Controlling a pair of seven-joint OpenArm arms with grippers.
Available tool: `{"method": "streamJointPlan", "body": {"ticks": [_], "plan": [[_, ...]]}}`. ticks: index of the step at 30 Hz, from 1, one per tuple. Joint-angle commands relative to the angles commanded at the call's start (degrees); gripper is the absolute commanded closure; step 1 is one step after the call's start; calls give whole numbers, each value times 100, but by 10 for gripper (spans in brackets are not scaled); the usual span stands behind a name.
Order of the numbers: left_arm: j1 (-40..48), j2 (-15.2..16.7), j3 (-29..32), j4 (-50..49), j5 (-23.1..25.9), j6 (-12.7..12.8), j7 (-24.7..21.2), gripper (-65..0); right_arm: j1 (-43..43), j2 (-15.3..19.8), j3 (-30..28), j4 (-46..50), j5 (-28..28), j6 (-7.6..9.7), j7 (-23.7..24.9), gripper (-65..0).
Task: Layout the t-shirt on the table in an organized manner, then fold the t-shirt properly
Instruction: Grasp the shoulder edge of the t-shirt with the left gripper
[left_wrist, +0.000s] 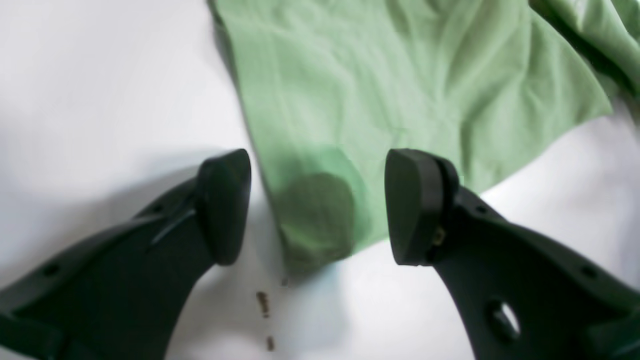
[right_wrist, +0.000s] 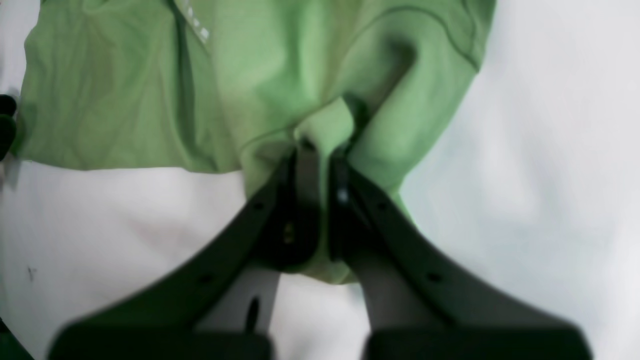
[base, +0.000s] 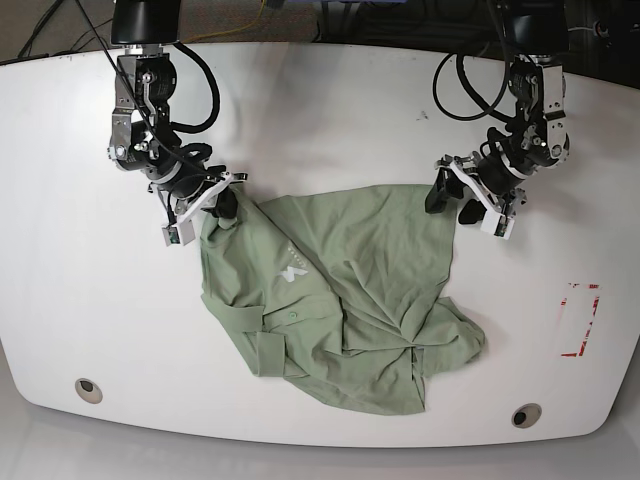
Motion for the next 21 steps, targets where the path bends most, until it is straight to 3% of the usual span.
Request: {"method": "streamJointPlan", "body": {"ticks": [11, 21], "plan": [[-105, 105, 9, -299, 18, 0, 18, -393, 26, 0, 0, 0, 0, 0, 0, 0], [-105, 105, 369, -299, 18, 0, 9, -393, 35, 0, 0, 0, 0, 0, 114, 0]]}}
